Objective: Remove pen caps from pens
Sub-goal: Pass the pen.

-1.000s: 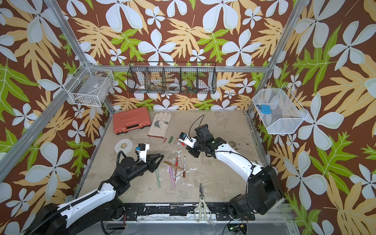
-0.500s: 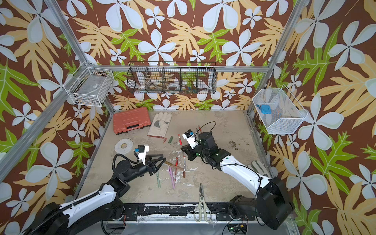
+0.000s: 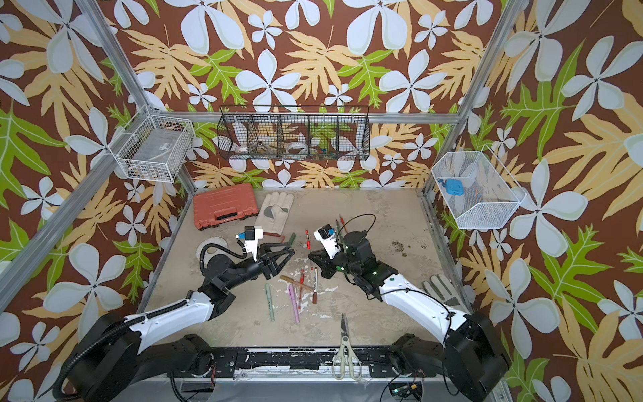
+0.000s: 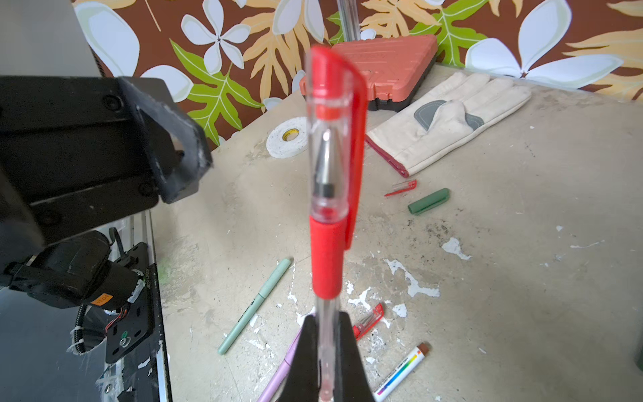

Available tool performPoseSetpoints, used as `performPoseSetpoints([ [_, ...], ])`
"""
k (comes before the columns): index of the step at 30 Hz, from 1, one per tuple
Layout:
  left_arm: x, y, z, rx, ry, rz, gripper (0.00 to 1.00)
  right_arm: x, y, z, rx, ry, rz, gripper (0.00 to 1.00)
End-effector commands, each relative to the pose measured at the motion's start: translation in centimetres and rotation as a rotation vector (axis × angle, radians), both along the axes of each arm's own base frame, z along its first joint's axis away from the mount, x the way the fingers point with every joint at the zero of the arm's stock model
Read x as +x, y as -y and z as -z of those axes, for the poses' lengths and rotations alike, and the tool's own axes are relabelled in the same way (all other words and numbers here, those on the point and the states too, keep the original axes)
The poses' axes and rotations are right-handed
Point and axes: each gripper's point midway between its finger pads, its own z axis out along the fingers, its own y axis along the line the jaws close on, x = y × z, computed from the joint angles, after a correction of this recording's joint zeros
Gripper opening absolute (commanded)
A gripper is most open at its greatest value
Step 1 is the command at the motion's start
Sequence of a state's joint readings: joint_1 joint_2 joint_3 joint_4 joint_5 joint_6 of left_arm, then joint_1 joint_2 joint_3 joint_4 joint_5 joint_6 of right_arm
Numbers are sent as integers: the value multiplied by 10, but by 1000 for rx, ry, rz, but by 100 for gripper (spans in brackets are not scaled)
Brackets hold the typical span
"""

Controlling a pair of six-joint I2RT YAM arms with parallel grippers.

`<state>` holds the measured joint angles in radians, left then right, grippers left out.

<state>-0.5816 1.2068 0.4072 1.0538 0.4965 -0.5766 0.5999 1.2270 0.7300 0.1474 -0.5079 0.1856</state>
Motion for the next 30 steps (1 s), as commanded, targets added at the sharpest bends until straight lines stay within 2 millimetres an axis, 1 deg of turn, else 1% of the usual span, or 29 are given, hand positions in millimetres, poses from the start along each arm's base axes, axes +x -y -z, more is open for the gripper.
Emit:
performPoseSetpoints([
  [1, -6, 4, -9, -13, 72, 40, 52, -11, -13, -7, 39, 16, -85, 0],
  [4, -12, 8, -7, -16, 70, 79, 52, -20, -20, -6, 45, 18, -141, 0],
  [8, -13, 4, -10, -9, 86, 63, 52, -23, -23, 0, 33, 9, -153, 0],
  [12, -4, 1, -4, 33, 61, 4, 49, -30, -31, 1, 31, 14, -194, 0],
  [15, -1, 2, -1, 51, 57, -6, 48, -37, -38, 3, 21, 19, -226, 0],
  [18, 6, 3, 6, 85, 38, -28, 47, -40, -45, 5, 15, 19, -246, 0],
  [21, 8, 3, 11, 93, 31, -42, 45, -42, -50, 5, 14, 19, -259, 0],
  [26, 8, 0, 9, 91, 41, -58, 42, -43, -50, 3, 14, 25, -257, 0],
  [30, 5, -2, 5, 81, 53, -58, 41, -42, -49, 5, 7, 25, -255, 0],
])
